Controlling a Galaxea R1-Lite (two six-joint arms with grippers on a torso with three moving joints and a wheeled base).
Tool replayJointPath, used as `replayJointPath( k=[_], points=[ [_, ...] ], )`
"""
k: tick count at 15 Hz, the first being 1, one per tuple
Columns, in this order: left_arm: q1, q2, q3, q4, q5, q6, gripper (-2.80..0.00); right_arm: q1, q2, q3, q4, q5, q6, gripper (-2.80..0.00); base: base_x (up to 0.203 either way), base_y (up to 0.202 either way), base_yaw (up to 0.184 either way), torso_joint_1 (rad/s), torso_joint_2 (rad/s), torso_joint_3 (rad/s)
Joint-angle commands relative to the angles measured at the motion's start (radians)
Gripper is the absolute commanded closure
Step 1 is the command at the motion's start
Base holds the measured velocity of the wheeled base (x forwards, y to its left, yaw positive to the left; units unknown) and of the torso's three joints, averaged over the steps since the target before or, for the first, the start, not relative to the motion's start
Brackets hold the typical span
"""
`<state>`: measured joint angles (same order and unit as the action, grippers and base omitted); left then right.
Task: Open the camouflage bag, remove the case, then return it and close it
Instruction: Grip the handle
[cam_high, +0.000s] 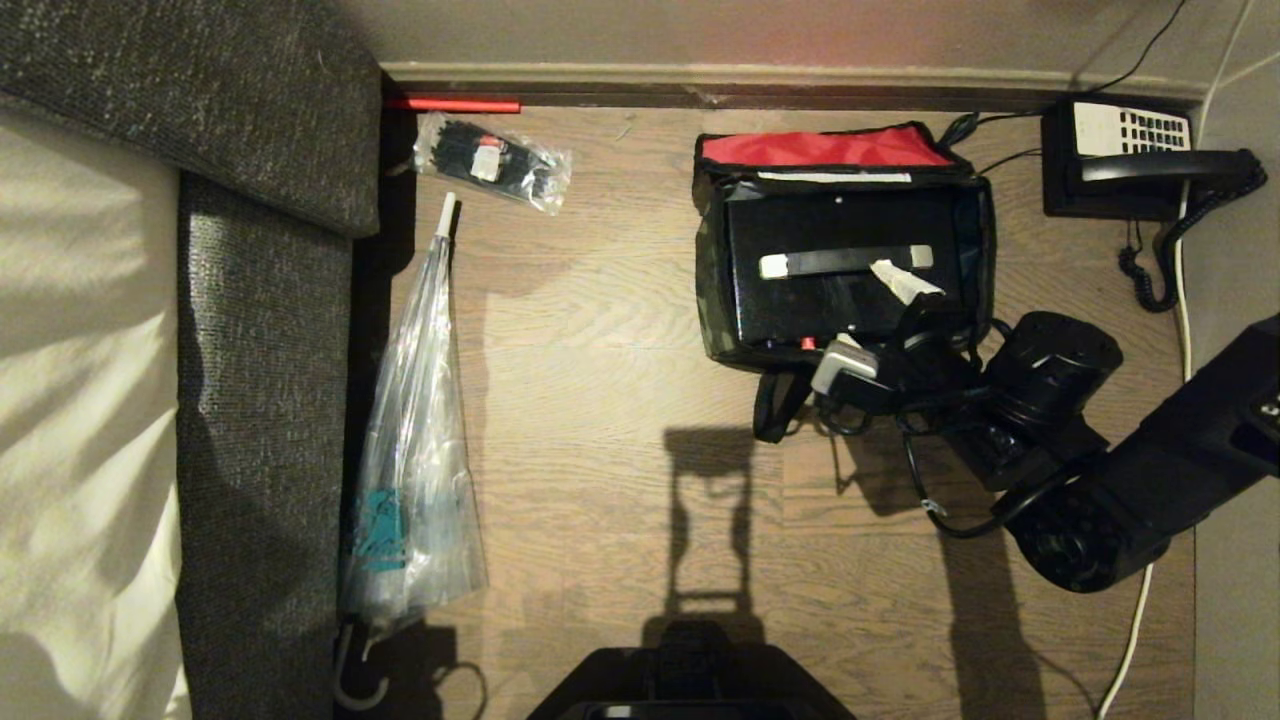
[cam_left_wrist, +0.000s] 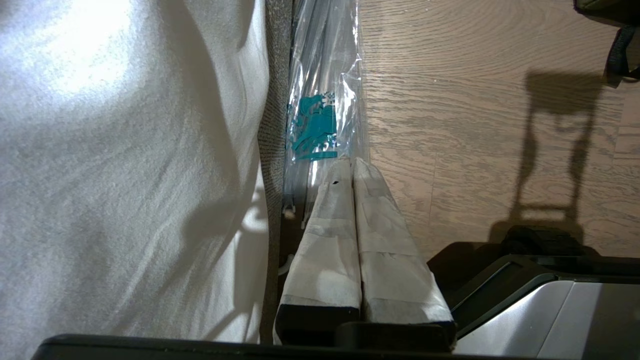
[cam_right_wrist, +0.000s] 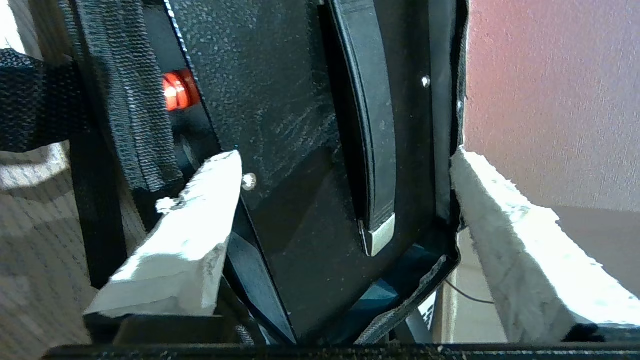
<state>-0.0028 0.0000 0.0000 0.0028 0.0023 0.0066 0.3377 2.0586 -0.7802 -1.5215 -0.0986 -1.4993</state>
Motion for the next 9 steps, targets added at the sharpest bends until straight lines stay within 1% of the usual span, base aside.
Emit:
replayJointPath(
  k=[1,2,5,9],
  points=[
    [0.000,0.000,0.001,0.000,0.000,0.000,0.00,0.001,0.015,-0.004,-0.009,-0.005,-0.003,-2.80,0.000,0.000,0.000,0.000,0.00,0.000],
    [0.000,0.000,0.001,0.001,0.000,0.000,0.00,0.001,0.024,-0.011,-0.009,-0.007,-0.004,-2.80,0.000,0.000,0.000,0.000,0.00,0.000],
    [0.000,0.000,0.002,0.002,0.001,0.000,0.00,0.000,0.020,-0.021,-0.009,-0.064,-0.001,-2.80,0.000,0.000,0.000,0.000,0.00,0.000],
    [0.000,0.000,0.000,0.001,0.000,0.001,0.00,-0.011,0.015,-0.089,-0.009,-0.081,0.002,-2.80,0.000,0.000,0.000,0.000,0.00,0.000]
  ],
)
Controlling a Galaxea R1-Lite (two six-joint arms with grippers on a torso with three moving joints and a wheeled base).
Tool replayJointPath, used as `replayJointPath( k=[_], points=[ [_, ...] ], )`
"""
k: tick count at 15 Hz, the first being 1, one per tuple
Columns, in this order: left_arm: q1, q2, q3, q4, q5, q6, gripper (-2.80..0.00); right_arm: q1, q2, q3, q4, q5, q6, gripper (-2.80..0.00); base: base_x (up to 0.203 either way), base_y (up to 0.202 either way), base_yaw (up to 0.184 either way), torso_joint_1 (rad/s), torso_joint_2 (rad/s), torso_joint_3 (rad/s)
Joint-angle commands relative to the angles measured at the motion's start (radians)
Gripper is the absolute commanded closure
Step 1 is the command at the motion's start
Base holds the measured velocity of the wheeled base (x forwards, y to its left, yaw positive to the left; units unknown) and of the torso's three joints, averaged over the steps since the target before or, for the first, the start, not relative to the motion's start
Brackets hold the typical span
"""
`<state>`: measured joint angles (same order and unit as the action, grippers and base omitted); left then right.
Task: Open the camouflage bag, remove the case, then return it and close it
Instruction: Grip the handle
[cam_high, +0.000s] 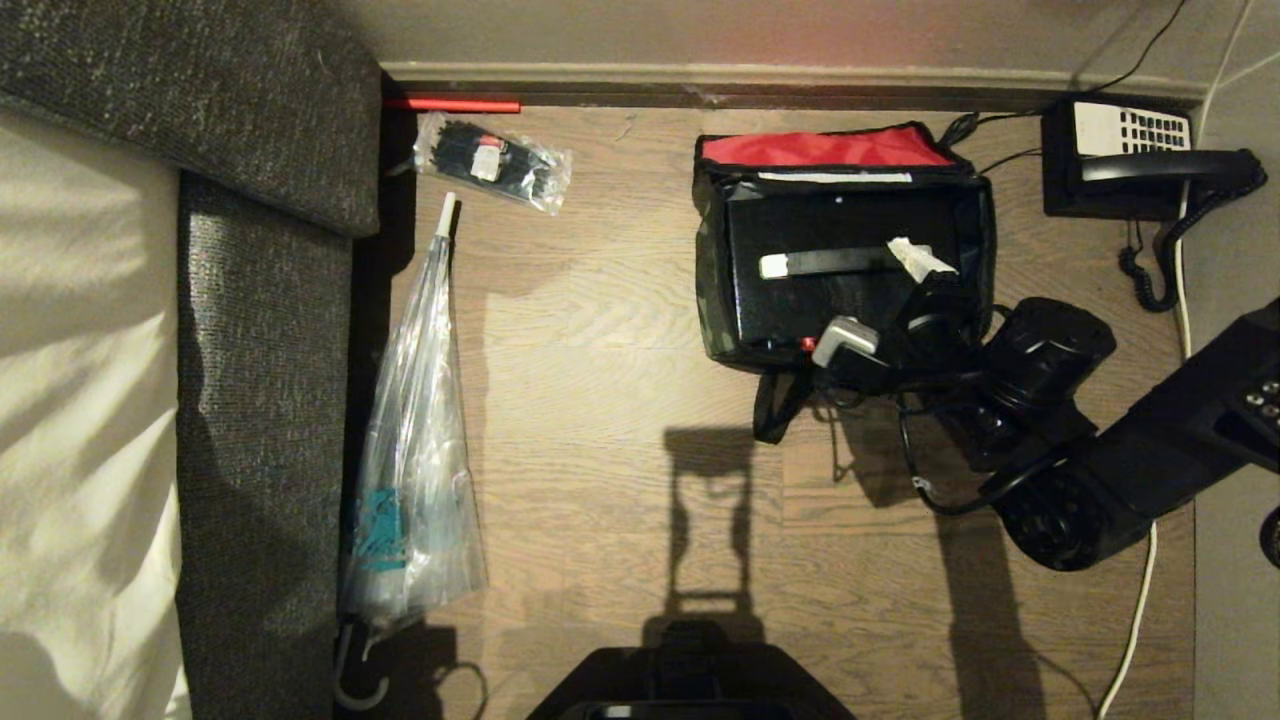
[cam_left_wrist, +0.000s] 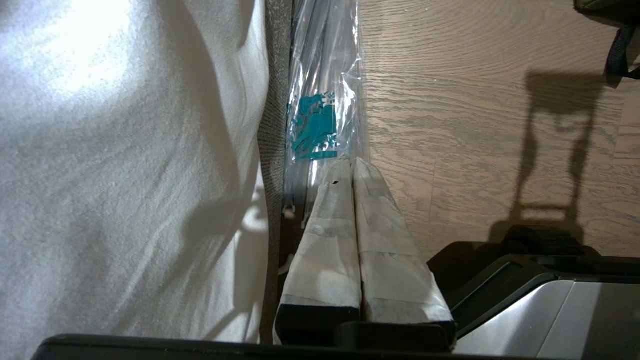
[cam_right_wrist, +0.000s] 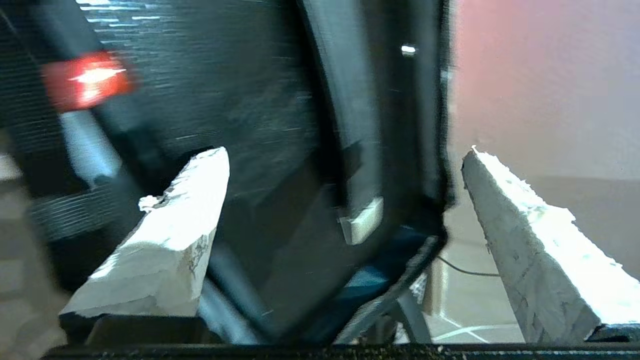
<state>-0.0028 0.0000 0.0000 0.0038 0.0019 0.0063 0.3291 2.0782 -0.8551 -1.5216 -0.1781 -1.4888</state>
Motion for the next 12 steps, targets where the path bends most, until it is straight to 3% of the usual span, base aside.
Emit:
replayJointPath(
  k=[1,12],
  points=[
    [0.000,0.000,0.000,-0.001,0.001,0.000,0.00,-0.002,-0.024,-0.014,-0.008,-0.013,-0.011,-2.80,0.000,0.000,0.000,0.000,0.00,0.000],
    [0.000,0.000,0.001,0.000,0.001,0.001,0.00,-0.002,0.088,-0.149,-0.008,-0.044,0.016,-2.80,0.000,0.000,0.000,0.000,0.00,0.000]
  ],
)
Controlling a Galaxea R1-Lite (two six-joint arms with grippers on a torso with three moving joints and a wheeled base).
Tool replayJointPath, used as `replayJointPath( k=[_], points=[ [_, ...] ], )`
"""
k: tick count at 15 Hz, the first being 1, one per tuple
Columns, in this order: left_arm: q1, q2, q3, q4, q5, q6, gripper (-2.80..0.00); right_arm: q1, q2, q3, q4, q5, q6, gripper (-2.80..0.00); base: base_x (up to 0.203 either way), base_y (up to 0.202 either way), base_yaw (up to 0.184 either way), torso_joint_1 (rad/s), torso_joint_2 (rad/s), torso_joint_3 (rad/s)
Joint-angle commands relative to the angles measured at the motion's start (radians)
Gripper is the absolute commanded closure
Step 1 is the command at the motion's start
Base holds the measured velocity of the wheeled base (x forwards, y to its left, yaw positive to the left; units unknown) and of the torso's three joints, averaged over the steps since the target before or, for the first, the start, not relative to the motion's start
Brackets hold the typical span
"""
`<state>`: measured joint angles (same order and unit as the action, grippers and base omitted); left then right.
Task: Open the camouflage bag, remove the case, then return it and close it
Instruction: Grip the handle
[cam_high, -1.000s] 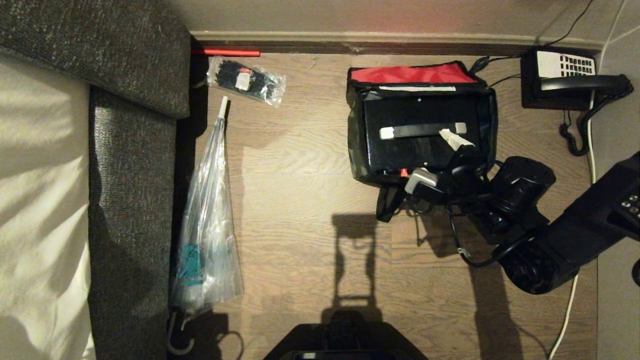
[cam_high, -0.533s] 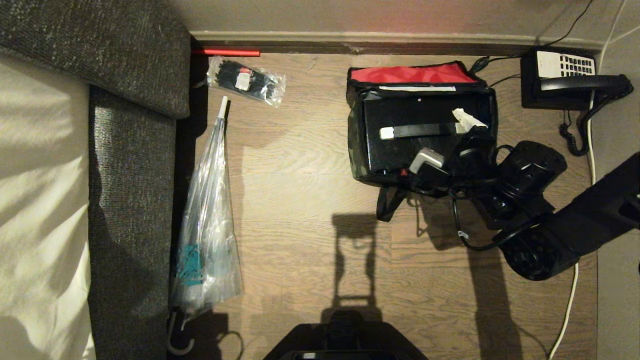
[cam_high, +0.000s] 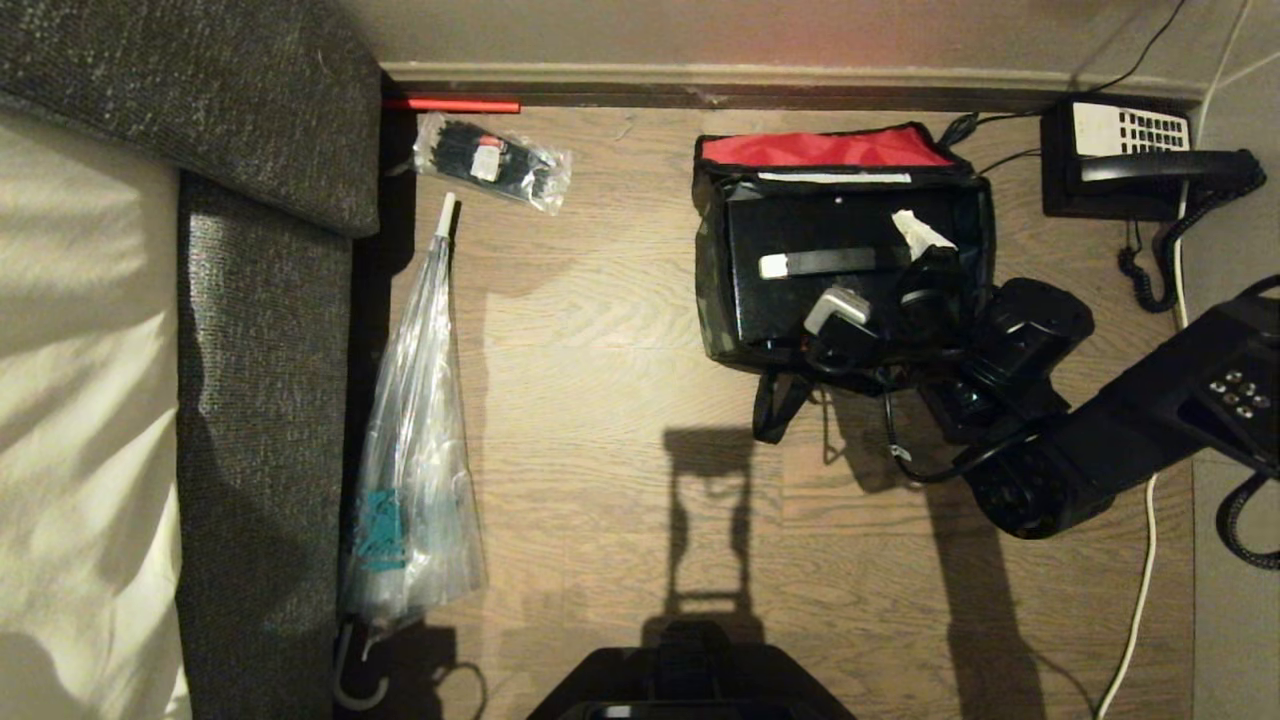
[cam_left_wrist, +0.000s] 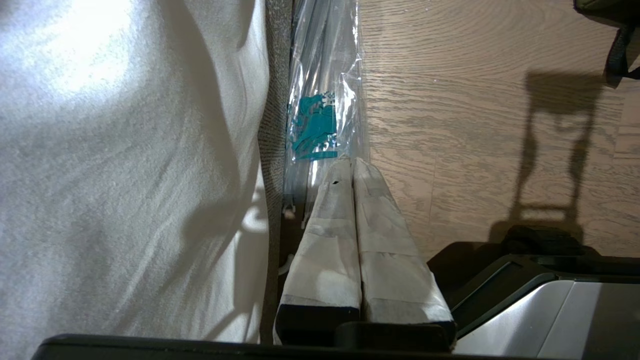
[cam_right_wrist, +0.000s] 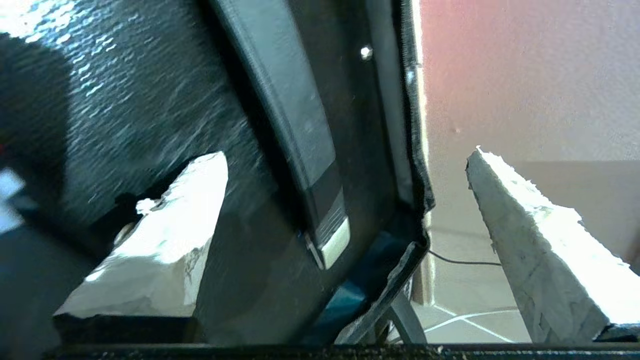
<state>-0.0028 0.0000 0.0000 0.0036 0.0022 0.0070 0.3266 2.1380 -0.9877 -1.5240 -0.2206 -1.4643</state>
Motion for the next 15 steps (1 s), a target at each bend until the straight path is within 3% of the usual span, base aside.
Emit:
replayJointPath(
  k=[1,15],
  points=[
    [0.000,0.000,0.000,0.001,0.001,-0.001,0.00,0.000,0.042,-0.029,-0.006,0.000,-0.007,-2.80,0.000,0.000,0.000,0.000,0.00,0.000],
    [0.000,0.000,0.000,0.000,0.000,-0.001,0.00,-0.026,0.165,-0.215,-0.006,0.004,-0.001,-2.80,0.000,0.000,0.000,0.000,0.00,0.000]
  ],
)
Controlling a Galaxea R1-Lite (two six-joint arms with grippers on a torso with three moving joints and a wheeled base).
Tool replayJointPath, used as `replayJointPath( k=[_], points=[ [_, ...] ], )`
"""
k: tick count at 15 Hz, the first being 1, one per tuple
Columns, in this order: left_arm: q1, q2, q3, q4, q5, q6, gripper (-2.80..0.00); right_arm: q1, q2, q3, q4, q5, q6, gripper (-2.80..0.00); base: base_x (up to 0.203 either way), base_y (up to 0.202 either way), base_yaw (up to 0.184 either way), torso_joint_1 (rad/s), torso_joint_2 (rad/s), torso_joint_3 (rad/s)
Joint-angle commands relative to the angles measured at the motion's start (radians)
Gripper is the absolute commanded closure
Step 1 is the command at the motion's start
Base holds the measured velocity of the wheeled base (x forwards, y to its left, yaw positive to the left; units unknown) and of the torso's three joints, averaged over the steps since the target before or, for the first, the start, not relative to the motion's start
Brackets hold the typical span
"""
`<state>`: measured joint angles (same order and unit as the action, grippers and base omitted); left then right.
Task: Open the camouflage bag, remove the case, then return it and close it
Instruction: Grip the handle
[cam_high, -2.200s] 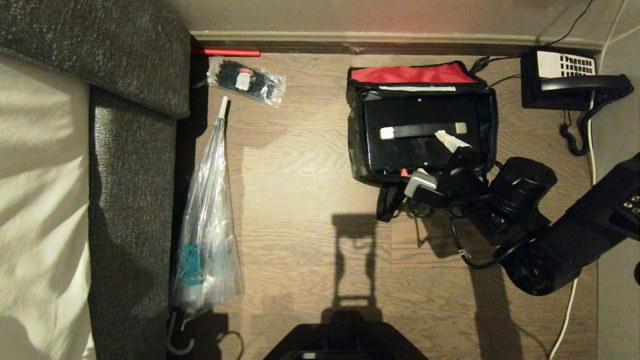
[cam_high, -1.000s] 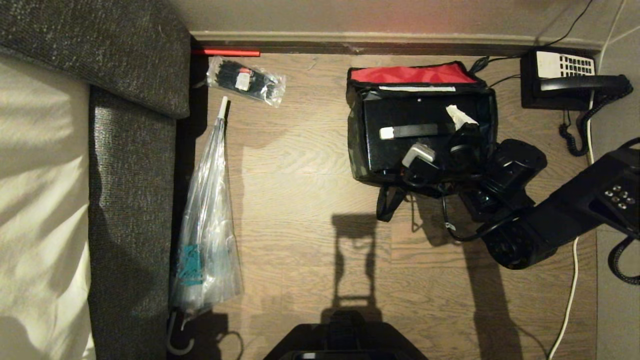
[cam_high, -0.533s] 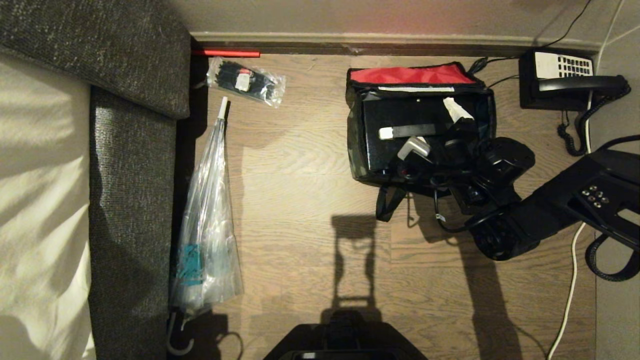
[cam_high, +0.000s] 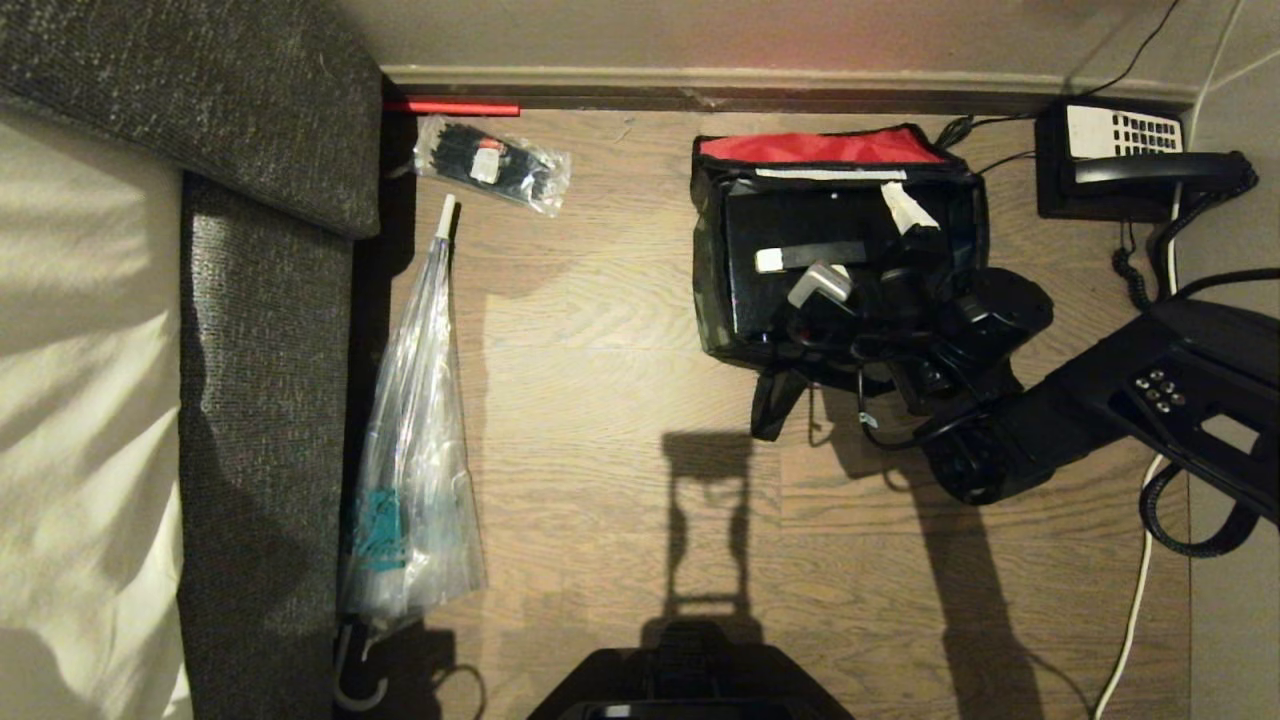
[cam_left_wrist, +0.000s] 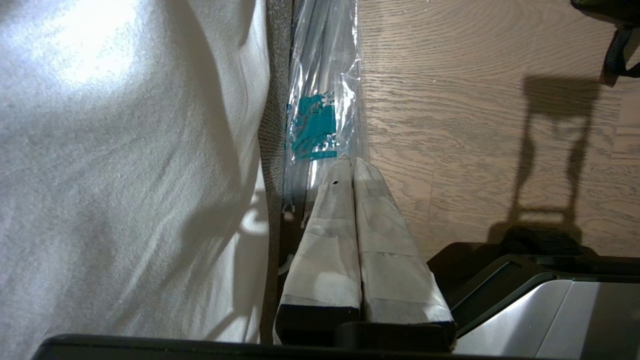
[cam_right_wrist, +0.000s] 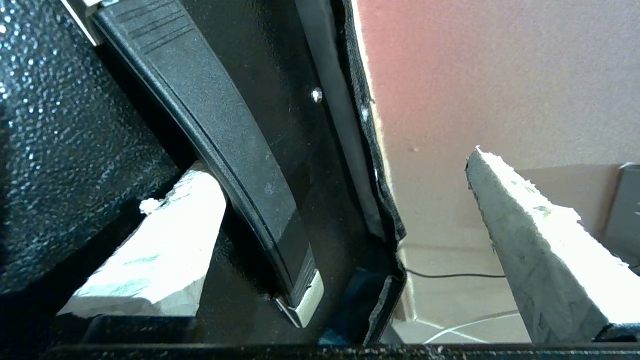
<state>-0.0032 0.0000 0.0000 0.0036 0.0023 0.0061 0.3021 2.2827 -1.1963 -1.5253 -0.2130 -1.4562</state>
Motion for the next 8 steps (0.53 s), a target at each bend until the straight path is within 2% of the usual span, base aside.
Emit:
replayJointPath(
  k=[1,8],
  points=[
    [0.000,0.000,0.000,0.001,0.001,0.002,0.00,-0.001,0.021,-0.012,-0.005,-0.003,-0.008,-2.80,0.000,0.000,0.000,0.000,0.00,0.000],
    [0.000,0.000,0.000,0.001,0.001,0.002,0.00,-0.003,0.044,-0.035,-0.005,-0.006,-0.004,-2.80,0.000,0.000,0.000,0.000,0.00,0.000]
  ],
)
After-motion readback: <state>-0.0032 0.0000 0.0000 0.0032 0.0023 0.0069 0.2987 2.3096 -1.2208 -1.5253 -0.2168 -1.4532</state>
